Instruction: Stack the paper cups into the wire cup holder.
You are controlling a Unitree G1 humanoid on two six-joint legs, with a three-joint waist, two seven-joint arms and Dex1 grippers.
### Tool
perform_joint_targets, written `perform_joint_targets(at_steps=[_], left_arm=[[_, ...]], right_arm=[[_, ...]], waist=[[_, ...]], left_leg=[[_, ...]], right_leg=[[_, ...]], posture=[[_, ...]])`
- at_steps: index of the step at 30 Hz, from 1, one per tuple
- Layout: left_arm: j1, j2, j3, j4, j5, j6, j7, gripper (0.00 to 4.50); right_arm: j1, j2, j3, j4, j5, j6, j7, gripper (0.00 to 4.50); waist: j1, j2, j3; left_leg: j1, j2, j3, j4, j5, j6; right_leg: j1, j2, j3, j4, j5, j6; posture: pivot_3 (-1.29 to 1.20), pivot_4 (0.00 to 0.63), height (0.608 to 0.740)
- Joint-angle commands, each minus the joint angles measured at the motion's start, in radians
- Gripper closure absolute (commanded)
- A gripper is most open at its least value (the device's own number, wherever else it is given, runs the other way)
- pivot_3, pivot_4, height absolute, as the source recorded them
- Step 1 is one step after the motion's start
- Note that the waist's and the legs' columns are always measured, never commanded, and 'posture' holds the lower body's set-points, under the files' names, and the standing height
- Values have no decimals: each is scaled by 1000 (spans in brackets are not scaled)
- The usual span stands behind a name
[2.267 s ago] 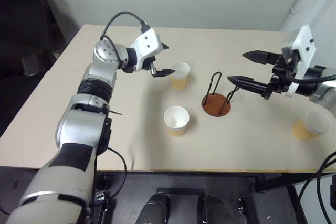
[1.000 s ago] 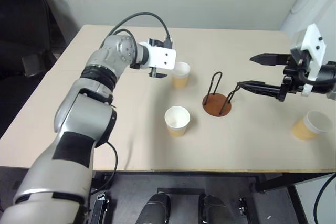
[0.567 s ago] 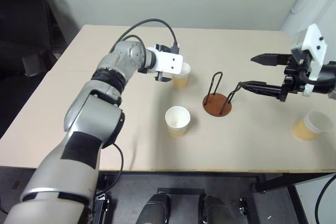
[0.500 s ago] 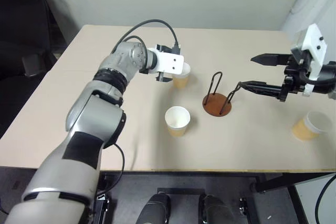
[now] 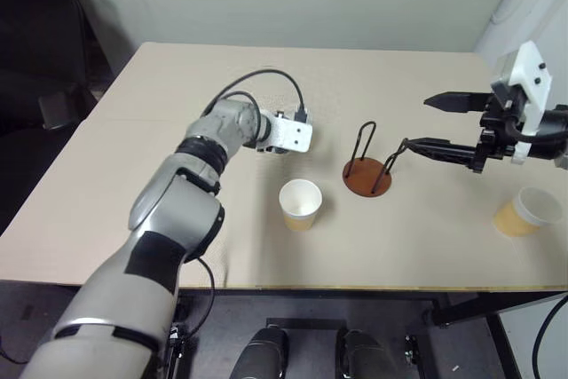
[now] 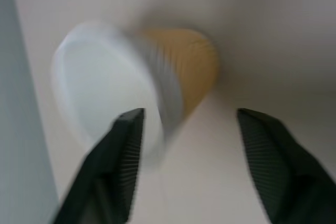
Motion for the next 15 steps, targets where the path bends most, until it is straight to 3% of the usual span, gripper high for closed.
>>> perform_joint_targets(at_steps=[1, 5, 15], left_arm=[[-13, -1, -7, -3, 15, 3, 21, 3050], [-22, -4, 0, -4, 9, 1, 15, 4470], [-89, 32, -1, -12, 9, -56, -84, 4493]], right_arm=[[-13, -12, -32, -24, 11, -4, -11, 210], [-7, -15, -38, -28, 13, 0, -12, 210], [-2, -25, -39, -23, 10, -2, -6, 210]], waist=[[0, 0, 0], [1, 0, 0], [1, 0, 0]], left_leg=[[0, 0, 0, 0, 0, 0], [0, -1, 1, 0, 1, 1], [0, 0, 1, 0, 2, 1]], right_leg=[[0, 1, 0, 0, 0, 0], [0, 0, -1, 0, 0, 0], [0, 0, 0, 0, 0, 0]], posture=[[0, 150, 740], [0, 150, 740], [0, 150, 740]])
